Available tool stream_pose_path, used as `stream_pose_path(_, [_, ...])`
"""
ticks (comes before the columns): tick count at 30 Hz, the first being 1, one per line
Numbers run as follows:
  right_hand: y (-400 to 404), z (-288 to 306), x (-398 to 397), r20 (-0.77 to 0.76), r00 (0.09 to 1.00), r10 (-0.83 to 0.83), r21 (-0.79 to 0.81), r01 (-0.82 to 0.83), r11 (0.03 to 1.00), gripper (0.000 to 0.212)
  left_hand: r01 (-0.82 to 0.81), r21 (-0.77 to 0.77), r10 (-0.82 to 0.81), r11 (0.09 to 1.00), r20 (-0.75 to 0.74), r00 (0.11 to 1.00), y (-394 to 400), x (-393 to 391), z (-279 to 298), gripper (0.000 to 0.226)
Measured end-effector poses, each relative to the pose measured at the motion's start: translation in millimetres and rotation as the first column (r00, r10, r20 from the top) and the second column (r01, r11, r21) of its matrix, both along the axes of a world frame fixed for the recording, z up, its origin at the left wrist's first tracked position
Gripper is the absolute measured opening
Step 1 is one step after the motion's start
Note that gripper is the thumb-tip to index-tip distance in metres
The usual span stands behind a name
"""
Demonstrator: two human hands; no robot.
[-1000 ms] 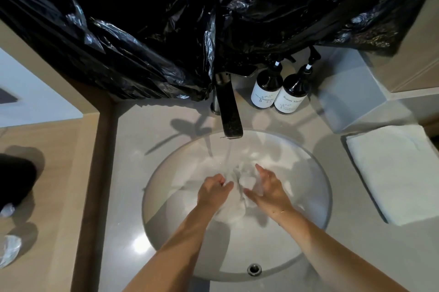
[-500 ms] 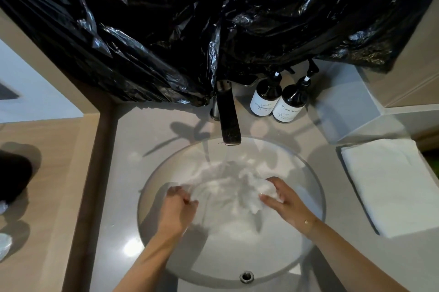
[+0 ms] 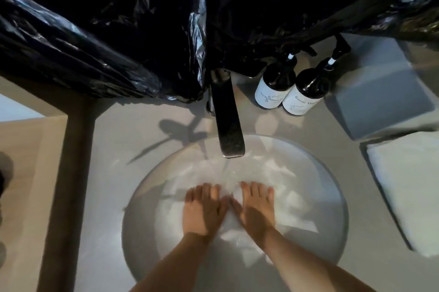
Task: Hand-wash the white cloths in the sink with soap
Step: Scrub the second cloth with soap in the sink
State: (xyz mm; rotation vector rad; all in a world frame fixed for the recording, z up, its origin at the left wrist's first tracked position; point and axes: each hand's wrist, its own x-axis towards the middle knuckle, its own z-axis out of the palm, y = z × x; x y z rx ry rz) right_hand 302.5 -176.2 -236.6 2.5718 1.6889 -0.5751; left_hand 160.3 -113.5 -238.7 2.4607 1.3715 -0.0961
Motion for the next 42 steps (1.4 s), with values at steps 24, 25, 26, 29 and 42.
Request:
stream_pose_path(24, [20,130,49,-0.946,0.261,-0.191,0.024,0.645,0.764,0.034,0.098,-0.904,0.846,0.416,0.425,0.323,21,13,101,0.053])
stream_pose_path(25, [18,131,46,-0.932,0.301,-0.202,0.024,0.608,0.793,0.035,0.053,-0.892,0.828,0.448,0.437,0.351,18,6,103,0.054])
stream_pose_path(26, [13,126,43,-0.913,0.352,-0.206,0.030,0.561,0.827,0.034,-0.003,-0.872,0.808,0.489,0.451,0.379,15,0,101,0.049])
stream_pose_path(29, [-1,96,33,-0.757,0.619,-0.211,0.124,0.452,0.883,0.019,-0.285,-0.708,0.703,0.646,0.407,0.583,10,-13,88,0.024])
stream_pose_path(42, [-1,7,-11,-0.175,0.984,0.030,0.101,-0.012,0.995,0.054,-0.188,-0.145,0.213,0.971,0.185,0.959,1,4,14,0.041])
